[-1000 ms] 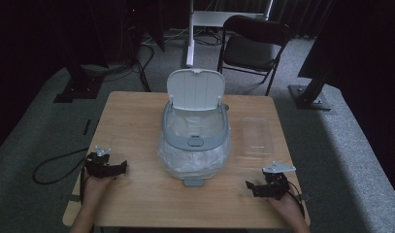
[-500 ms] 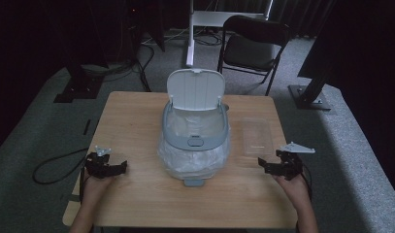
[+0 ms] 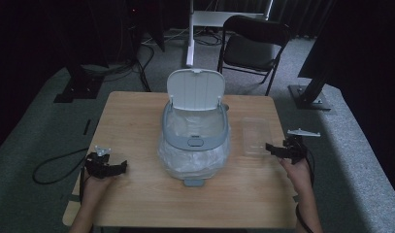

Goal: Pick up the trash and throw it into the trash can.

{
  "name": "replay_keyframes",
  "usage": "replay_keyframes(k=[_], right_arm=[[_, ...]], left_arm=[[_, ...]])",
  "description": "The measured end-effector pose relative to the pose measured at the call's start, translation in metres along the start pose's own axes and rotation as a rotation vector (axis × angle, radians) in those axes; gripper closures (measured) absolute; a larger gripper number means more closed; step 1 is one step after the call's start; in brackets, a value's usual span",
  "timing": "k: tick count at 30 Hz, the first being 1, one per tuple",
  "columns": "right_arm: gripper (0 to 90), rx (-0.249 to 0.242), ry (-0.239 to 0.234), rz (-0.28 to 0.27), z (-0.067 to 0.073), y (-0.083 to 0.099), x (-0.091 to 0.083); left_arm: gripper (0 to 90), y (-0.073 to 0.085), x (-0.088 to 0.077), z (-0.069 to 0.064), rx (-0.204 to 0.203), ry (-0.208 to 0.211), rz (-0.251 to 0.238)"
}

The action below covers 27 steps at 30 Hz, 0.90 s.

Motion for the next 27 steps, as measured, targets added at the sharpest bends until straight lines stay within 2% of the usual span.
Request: replay_keyframes(k=[2, 8, 11, 14, 15, 17, 19, 23, 26, 27], right_arm=[[14.0, 0.022, -0.005, -0.003, -0.003, -0.003, 0.003], [14.0, 0.046, -0.006, 0.017, -0.011, -0.009, 0.012], [14.3, 0.078, -0.037, 0.028, -0.016, -0.015, 0.021], [14.4, 0.095, -0.046, 0.022, -0.017, -0.018, 0.024], [18.6, 0.128, -0.07, 0.012, -0.018, -0.021, 0.028], [19.8, 0.143, -0.09, 0.012, -0.018, -0.023, 0.031], [20.1, 0.159, -0.099, 0.023, -0.018, -0.025, 0.035], [26.7, 0.181, -0.11, 0.04, -0.018, -0.025, 0.04], [36.2, 0.212, -0.131, 0.058, -0.021, -0.022, 0.047], [36.2, 0.212, -0.131, 0.058, -0.021, -0.022, 0.047]], left_arm=[[0.6, 0.0, 0.0, 0.0, -0.002, 0.002, -0.002], [0.6, 0.0, 0.0, 0.0, 0.001, 0.0, 0.001], [0.6, 0.0, 0.0, 0.0, 0.001, 0.0, 0.001], [0.6, 0.0, 0.0, 0.0, 0.001, 0.0, 0.001], [0.6, 0.0, 0.0, 0.0, 0.001, 0.0, 0.001], [0.6, 0.0, 0.0, 0.0, 0.002, 0.001, 0.0], [0.6, 0.0, 0.0, 0.0, 0.003, 0.002, 0.001], [0.6, 0.002, -0.001, -0.002, 0.011, 0.009, 0.0], [0.6, 0.002, -0.001, -0.002, 0.012, 0.01, 0.0], [0.6, 0.002, -0.001, -0.002, 0.011, 0.01, 0.0]])
Point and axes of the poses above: each handheld gripper's, and its own axes: x roughly forward along the jaws, y roughly out of its underside, z roughly to its left, the point moved 5 cm from there along x, roughly forward along the jaws, and after that the axes turned 1 degree about -x, right-handed, at the moved point
